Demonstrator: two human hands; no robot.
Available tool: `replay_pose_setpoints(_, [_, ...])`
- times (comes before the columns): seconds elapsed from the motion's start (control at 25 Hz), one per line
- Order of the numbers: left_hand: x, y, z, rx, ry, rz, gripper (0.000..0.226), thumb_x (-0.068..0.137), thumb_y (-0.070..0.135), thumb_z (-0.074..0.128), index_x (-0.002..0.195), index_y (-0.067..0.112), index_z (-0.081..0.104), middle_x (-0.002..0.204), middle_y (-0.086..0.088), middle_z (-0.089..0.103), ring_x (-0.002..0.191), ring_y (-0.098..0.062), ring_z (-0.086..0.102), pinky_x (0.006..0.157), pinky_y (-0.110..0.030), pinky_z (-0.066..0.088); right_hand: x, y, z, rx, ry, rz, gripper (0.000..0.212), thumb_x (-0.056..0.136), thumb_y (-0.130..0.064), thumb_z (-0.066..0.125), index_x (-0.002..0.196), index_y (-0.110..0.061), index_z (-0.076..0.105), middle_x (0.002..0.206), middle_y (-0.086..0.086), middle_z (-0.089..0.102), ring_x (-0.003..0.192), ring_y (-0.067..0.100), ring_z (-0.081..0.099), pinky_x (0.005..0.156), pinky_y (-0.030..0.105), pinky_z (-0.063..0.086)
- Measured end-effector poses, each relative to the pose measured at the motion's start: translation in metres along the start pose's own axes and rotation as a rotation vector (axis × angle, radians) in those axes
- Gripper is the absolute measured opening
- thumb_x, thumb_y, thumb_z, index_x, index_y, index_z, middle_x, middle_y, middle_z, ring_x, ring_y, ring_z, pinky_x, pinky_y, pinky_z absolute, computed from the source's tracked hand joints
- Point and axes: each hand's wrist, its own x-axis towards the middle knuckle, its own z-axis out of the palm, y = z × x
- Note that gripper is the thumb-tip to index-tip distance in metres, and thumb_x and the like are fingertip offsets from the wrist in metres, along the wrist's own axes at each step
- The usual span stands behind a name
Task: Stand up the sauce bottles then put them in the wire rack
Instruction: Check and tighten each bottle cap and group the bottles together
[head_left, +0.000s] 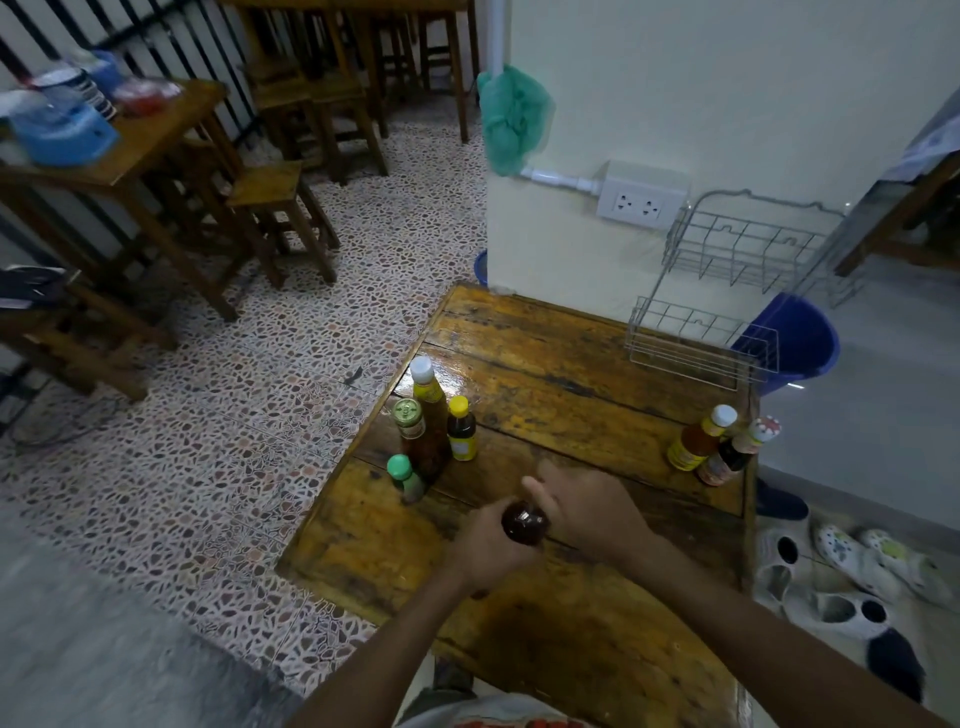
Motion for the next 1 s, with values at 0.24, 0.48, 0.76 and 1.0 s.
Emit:
replay_pose_setpoints(0.24, [-0.003, -0.005, -0.023, 0.009, -0.144, 0.06, 0.04, 0.069, 0.04, 0.083, 0.103, 0.052, 0.066, 0.094, 0.024, 0.072, 0.085, 0.004, 0.067, 0.07, -0.021, 0.052, 0.003, 0.0, -0.005, -0.054, 0.028, -0.249, 0.036, 0.107, -0.04, 0.031, 0.082, -0.021, 0.048, 0.063, -0.002, 0.051, 0.051, 0.017, 0.046, 0.043, 0.032, 0.036])
replay_pose_setpoints(0.48, [-0.001, -0.011, -0.025, 0.603, 0.057, 0.02, 0.051, 0.074, 0.051, 0.078, 0.117, 0.033, 0.06, 0.107, 0.008, 0.074, 0.098, -0.017, 0.07, 0.083, -0.037, 0.059, 0.013, -0.023, 0.025, 0.033, -0.461, 0.312, 0.022, 0.104, -0.018, 0.038, 0.103, -0.005, 0.056, 0.098, 0.015, 0.065, 0.085, 0.032, 0.067, 0.065, 0.038, 0.05])
replay_pose_setpoints(0.76, [0.003, -0.045, -0.053, 0.034, -0.206, 0.003, 0.055, 0.067, 0.042, 0.084, 0.117, 0.048, 0.062, 0.106, 0.019, 0.071, 0.1, -0.004, 0.067, 0.079, -0.027, 0.054, 0.008, -0.038, 0.023, -0.062, 0.012, -0.109, 0.038, 0.104, -0.049, 0.033, 0.086, -0.023, 0.053, 0.074, -0.008, 0.053, 0.06, 0.009, 0.048, 0.044, 0.026, 0.042])
replay_pose_setpoints(1.0, [0.003, -0.057, -0.055, 0.071, -0.089, 0.026, 0.047, 0.067, 0.046, 0.083, 0.109, 0.049, 0.062, 0.101, 0.021, 0.072, 0.095, 0.002, 0.067, 0.078, -0.029, 0.057, 0.026, -0.06, 0.042, 0.055, -0.085, 0.137, 0.037, 0.102, -0.048, 0.017, 0.082, -0.027, 0.041, 0.059, -0.007, 0.044, 0.046, 0.011, 0.043, 0.043, 0.026, 0.034])
